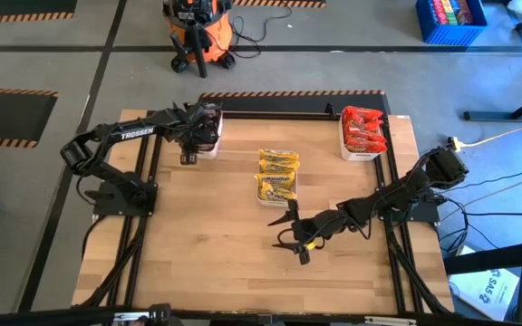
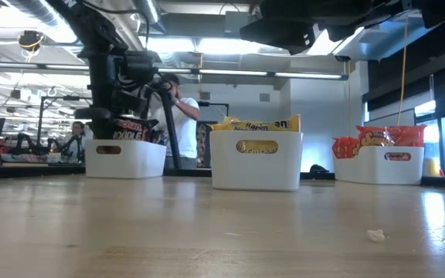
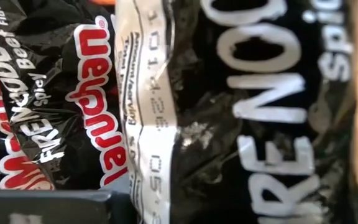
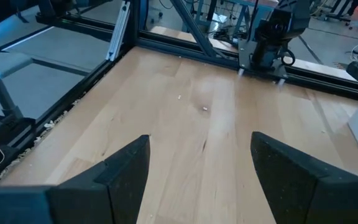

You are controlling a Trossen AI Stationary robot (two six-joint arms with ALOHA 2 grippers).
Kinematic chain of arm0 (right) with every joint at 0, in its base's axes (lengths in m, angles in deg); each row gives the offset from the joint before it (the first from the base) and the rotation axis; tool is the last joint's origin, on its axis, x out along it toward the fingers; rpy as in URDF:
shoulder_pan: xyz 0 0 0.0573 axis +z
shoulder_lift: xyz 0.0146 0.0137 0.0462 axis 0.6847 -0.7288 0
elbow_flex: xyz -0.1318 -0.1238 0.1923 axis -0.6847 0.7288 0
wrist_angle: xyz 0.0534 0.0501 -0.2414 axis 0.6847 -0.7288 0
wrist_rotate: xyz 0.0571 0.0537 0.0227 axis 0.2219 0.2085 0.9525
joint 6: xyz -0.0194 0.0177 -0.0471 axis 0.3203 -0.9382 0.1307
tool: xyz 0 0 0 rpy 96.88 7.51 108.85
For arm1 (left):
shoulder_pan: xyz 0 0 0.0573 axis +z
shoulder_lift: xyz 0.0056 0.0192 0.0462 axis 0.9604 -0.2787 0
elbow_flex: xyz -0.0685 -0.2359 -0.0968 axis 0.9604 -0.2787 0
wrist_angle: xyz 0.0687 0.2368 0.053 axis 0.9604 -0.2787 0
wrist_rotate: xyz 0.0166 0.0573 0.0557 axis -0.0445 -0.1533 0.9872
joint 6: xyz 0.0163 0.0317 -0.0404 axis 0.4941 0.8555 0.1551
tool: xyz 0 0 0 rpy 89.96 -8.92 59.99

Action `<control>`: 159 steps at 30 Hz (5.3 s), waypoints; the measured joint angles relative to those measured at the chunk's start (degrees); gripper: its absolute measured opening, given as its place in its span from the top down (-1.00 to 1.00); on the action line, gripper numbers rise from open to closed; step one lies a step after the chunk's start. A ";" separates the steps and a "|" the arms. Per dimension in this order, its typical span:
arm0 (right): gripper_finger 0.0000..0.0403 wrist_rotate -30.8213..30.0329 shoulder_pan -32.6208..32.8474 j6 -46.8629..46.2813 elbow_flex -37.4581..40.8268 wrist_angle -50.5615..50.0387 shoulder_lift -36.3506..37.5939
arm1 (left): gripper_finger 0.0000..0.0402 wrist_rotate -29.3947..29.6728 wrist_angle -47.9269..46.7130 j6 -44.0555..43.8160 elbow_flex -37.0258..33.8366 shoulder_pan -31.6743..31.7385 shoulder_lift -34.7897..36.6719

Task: Sort Maruchan noodles
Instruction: Put the black noodle pack into the white left bin, then return to Home Position

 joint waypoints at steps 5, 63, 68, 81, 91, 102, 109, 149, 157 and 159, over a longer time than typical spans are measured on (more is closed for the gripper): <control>-0.29 0.00 0.00 0.00 0.00 0.04 0.00 | 0.26 0.42 0.74 -1.82 -0.04 0.00 0.00; -0.29 0.85 0.00 -0.20 0.00 0.20 0.00 | -0.23 2.32 -3.84 -10.04 4.85 -3.48 16.94; -0.29 0.85 0.00 -0.20 0.00 0.20 0.00 | -0.23 2.28 -3.37 -10.29 4.55 -3.04 16.84; -0.29 0.90 0.00 -0.72 0.00 0.19 0.00 | -0.23 4.76 -0.82 -12.81 0.17 2.66 15.74; -0.29 0.90 0.00 -0.70 0.00 0.20 0.00 | -0.23 7.57 -1.24 -12.69 -3.05 4.69 15.74; -0.29 0.90 0.01 -1.97 0.00 0.20 0.00 | -0.23 2.79 -3.68 -17.00 6.90 -0.03 19.14; -0.29 3.62 -0.55 -7.75 -1.15 -3.46 -0.02 | -0.23 -28.23 3.66 -24.12 8.78 -5.84 24.76; 0.83 -10.59 -0.37 -14.78 36.33 4.89 48.25 | 0.57 -17.22 60.36 -40.84 -32.21 -35.62 43.51; 0.83 -9.68 -0.37 -12.71 41.69 10.67 51.13 | 0.64 -14.65 61.32 -39.46 -39.61 -36.24 56.21; 0.83 -9.89 -0.37 -12.30 42.46 11.26 52.02 | 0.64 -14.03 61.19 -39.44 -41.19 -36.23 59.55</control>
